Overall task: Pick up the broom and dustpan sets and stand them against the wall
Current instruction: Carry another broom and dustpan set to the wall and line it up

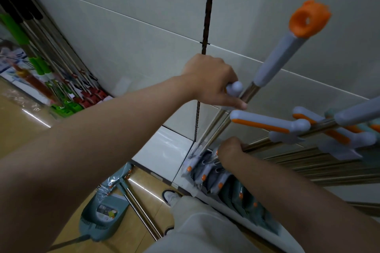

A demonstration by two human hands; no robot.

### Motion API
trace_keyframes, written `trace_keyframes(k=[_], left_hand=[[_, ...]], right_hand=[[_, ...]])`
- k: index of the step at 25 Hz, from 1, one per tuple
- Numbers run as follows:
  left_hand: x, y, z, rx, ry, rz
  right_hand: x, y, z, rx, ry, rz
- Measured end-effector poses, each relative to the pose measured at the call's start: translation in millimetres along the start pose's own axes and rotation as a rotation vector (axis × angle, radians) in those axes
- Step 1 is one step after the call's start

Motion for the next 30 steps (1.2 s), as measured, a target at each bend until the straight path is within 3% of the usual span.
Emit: trace_keyframes(k=[4,10,16,23,30], left_hand=[[4.3,-4.0,-13.9,-0.004,0.018,0.014],[40.0,-29.4,-24.8,0.023,-0.009,0.018],[30.2,-32.5,-49.2,0.114,-0.308,0.044],[21.0,-44.1,-62.2,0.083,-0.538,-0.096],[26.2,-64.7,-82.0,-0.077,-0.326,-0.244]], right_hand=[[-6.4,1.5,-12.9,0.018,0.004,0.01],[-15.7,13.9,-51.0,-0.031,-0.19,0.103],[-44.7,28.9,-53.4,-0.039,-0.239,0.208],[-44.5,33.2,-57.7,-0.035,-0.148,0.113],[-43.3,40.0,-60.2,-0.048,-0.183,0.086]])
Point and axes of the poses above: each hand's wrist, its own y-axis towards the middle knuckle, its own x-axis out of the palm, z = x × y, the point moved 3 cm from there along y, towards the middle knuckle, and after that the axes turned 13 degrees about x, right-handed, at the moved point
